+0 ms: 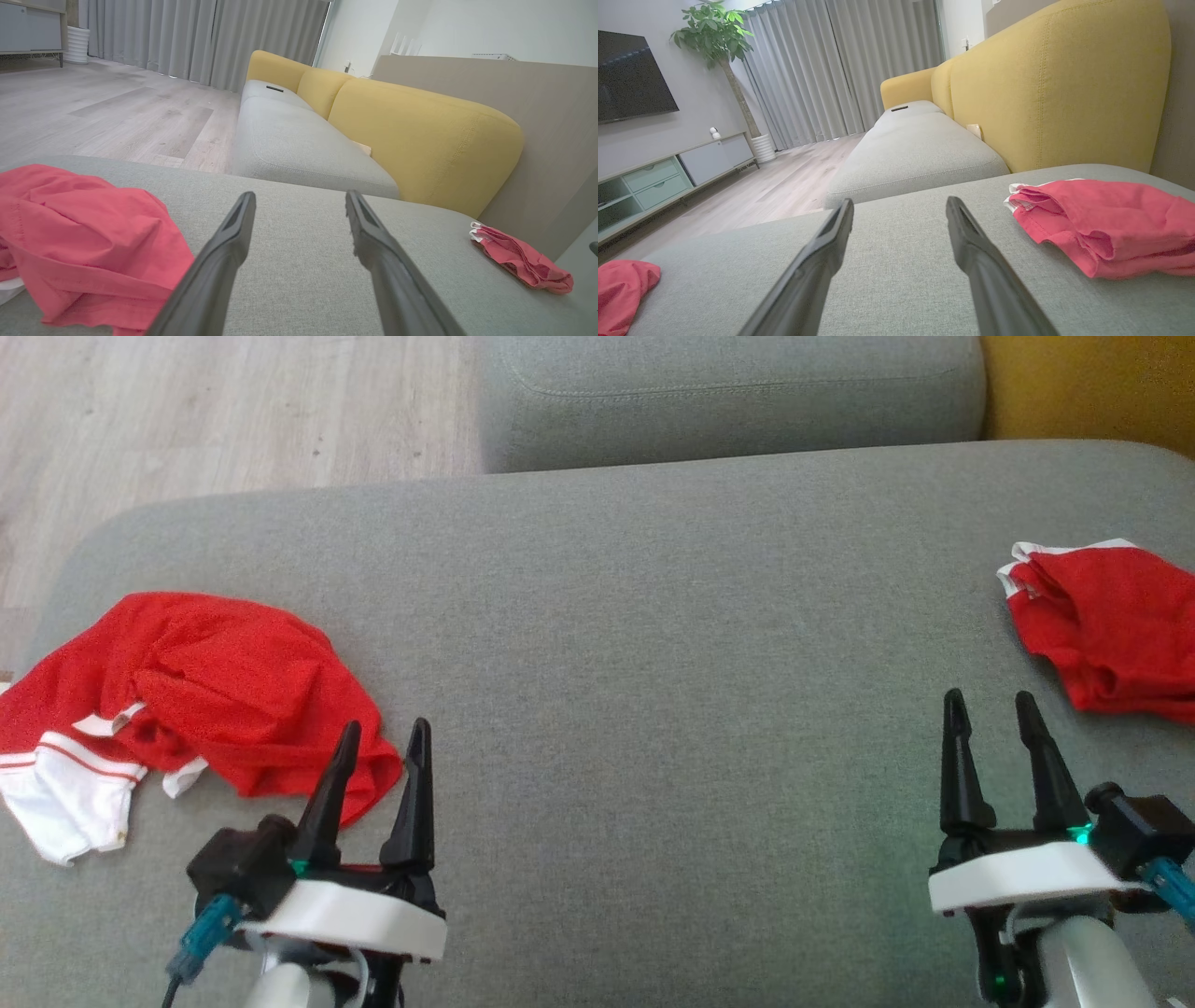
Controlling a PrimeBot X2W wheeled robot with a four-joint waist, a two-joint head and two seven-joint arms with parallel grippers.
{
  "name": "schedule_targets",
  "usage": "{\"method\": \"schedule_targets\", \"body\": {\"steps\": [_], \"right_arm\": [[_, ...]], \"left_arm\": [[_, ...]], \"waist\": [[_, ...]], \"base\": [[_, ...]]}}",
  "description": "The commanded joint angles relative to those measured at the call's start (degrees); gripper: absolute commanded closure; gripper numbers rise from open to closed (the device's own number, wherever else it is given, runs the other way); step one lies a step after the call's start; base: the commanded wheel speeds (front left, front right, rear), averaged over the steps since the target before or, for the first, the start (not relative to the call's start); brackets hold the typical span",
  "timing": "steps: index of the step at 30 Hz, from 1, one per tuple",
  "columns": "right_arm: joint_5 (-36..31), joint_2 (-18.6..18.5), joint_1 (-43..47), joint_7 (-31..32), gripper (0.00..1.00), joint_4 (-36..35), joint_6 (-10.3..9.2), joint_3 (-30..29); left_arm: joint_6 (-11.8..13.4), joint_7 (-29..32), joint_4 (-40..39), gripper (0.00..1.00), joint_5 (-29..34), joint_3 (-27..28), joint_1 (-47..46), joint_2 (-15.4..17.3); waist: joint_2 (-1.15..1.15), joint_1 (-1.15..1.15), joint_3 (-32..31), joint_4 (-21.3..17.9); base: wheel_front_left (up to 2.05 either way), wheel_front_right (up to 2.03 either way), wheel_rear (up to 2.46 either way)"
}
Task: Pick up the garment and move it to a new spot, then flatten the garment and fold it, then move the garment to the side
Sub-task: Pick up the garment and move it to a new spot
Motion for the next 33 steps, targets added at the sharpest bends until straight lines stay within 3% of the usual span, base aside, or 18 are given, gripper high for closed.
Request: {"method": "schedule_targets", "body": {"steps": [1,8,26,33], "right_arm": [[0.5,-0.2,-1.2,-0.6,0.00,-1.8,-0.05,1.2],[0.4,-0.2,-1.3,-0.6,0.00,-1.3,-0.05,2.5],[0.8,-0.2,-1.9,-0.6,0.00,1.0,-0.05,9.5],[1.6,-0.2,-2.4,-0.6,0.00,1.6,-0.05,11.1]], "left_arm": [[0.0,-0.3,-1.6,0.00,0.1,1.4,-2.6,0.3],[0.2,-0.3,-1.6,0.00,0.1,1.7,-2.9,0.3],[0.4,-0.3,-1.6,0.00,1.2,6.0,-3.2,0.3],[0.2,-0.3,-1.8,0.00,1.2,8.2,-2.8,0.3]], "waist": [[0.00,0.00,0.0,0.2],[0.00,0.00,-0.1,2.7],[0.00,0.00,-0.1,16.0],[0.00,0.00,-0.1,19.4]], "base": [[0.00,0.00,0.00],[0.00,0.00,0.00],[0.00,0.00,0.00],[0.00,0.00,0.00]]}}
